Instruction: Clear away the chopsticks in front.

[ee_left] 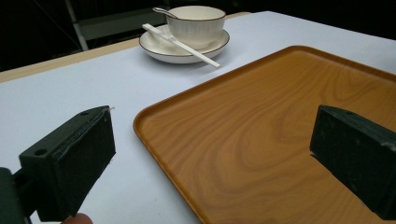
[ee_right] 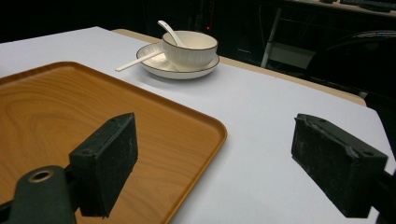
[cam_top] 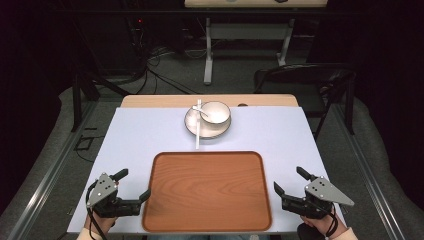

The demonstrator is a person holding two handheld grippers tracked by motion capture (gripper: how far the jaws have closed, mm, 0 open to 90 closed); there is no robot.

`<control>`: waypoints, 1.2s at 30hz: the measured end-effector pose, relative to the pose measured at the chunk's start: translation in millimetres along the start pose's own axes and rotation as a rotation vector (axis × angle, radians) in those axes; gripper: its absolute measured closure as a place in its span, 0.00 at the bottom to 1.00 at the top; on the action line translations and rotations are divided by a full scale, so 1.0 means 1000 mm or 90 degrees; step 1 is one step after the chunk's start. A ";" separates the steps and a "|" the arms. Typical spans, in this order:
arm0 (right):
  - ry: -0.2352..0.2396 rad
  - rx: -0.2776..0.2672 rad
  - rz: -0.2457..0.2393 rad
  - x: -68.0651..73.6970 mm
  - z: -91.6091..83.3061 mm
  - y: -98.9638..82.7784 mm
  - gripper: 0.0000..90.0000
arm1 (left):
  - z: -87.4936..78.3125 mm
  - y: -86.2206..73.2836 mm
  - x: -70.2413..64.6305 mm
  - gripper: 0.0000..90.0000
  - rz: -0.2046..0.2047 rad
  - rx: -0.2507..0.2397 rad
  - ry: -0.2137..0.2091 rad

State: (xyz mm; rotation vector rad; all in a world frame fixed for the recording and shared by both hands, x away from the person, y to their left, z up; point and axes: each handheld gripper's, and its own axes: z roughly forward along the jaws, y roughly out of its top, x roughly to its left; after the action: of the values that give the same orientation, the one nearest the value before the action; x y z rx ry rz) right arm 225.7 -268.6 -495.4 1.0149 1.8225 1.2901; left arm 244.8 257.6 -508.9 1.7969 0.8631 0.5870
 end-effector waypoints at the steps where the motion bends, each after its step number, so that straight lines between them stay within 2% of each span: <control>1: 0.000 0.000 0.000 0.000 0.000 0.000 0.16 | 0.000 0.000 0.000 0.00 0.000 -0.001 0.000; 16: 0.000 0.000 0.000 0.000 0.000 0.000 0.16 | 0.001 0.002 -0.001 0.00 0.005 0.007 0.013; 17: 0.000 0.000 0.002 -0.001 0.000 0.000 0.16 | 0.002 0.003 -0.001 0.00 0.007 0.010 0.013; 18: 0.000 -0.001 0.002 -0.001 0.000 0.000 0.16 | 0.005 0.006 -0.002 0.00 0.028 0.025 0.017; 20: 0.002 -0.001 0.002 -0.001 0.000 0.000 0.16 | 0.007 0.007 -0.001 0.00 0.030 0.031 0.018; 21: 0.005 0.004 -0.001 -0.001 0.002 0.000 0.16 | 0.010 0.010 0.000 0.00 0.021 0.041 0.007; 23: 0.006 0.011 -0.003 -0.001 0.003 -0.001 0.16 | 0.012 0.013 -0.001 0.00 0.025 0.037 0.007; 27: 0.004 -0.003 0.008 -0.003 0.000 -0.001 0.16 | 0.014 0.020 -0.001 0.00 0.025 0.039 0.005; 29: 0.007 -0.002 0.005 -0.003 0.003 -0.001 0.16 | 0.017 0.026 -0.001 0.00 0.013 0.031 -0.001; 33: 0.012 0.000 -0.001 -0.001 0.006 0.001 0.16 | 0.021 0.031 0.001 0.00 0.006 0.038 -0.004; 36: 0.014 -0.001 0.001 -0.001 0.007 0.001 0.16 | 0.025 0.037 0.004 0.01 0.000 0.044 -0.025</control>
State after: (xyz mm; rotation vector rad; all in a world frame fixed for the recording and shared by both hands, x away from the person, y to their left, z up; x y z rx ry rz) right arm 232.9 -266.4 -496.5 1.0055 1.8380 1.3077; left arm 275.7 238.2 -483.9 1.8648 0.8651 0.5264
